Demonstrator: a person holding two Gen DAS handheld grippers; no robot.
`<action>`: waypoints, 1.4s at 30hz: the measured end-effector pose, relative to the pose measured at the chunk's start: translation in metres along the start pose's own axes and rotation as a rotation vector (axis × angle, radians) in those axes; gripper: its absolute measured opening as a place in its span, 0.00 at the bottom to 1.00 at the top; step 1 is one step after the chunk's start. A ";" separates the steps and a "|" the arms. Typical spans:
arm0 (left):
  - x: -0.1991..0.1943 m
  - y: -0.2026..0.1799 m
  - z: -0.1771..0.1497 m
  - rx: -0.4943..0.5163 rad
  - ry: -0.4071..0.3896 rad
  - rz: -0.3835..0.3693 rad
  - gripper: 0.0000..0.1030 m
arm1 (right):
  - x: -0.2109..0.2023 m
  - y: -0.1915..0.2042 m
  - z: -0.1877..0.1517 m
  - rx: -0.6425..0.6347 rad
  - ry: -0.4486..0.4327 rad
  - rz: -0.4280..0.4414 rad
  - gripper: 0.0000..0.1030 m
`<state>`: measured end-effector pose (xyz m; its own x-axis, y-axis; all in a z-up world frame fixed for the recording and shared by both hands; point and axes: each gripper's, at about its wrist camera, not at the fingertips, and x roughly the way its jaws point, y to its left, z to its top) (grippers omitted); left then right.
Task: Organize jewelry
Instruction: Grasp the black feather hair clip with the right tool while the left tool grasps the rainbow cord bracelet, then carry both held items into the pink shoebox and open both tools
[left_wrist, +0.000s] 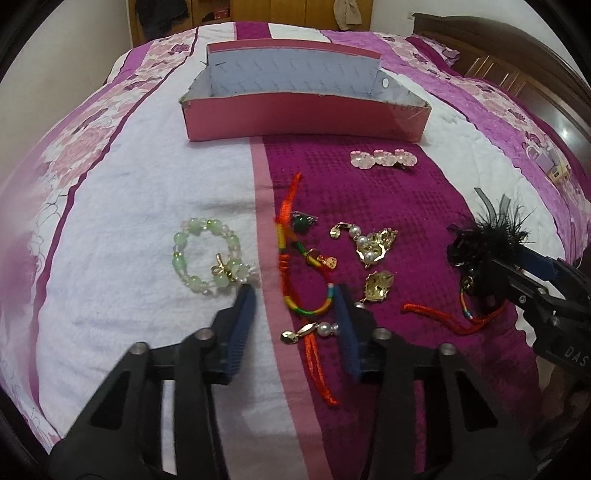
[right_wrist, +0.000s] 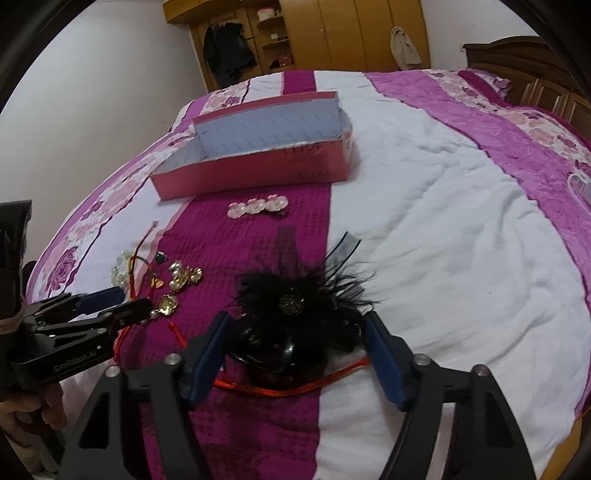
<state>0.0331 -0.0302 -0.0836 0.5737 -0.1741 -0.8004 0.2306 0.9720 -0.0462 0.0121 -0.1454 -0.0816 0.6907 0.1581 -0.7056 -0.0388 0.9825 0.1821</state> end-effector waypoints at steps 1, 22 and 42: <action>-0.001 0.001 0.001 -0.001 -0.001 -0.008 0.18 | 0.000 0.000 0.000 0.001 -0.003 0.004 0.71; -0.025 0.015 0.006 -0.060 -0.087 -0.118 0.07 | -0.016 0.000 0.004 0.009 -0.069 0.031 0.70; -0.055 0.015 0.026 -0.053 -0.223 -0.103 0.06 | -0.043 0.015 0.022 -0.035 -0.188 0.036 0.70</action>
<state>0.0255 -0.0101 -0.0243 0.7097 -0.2975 -0.6386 0.2586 0.9532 -0.1567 -0.0020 -0.1400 -0.0333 0.8112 0.1754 -0.5578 -0.0890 0.9799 0.1787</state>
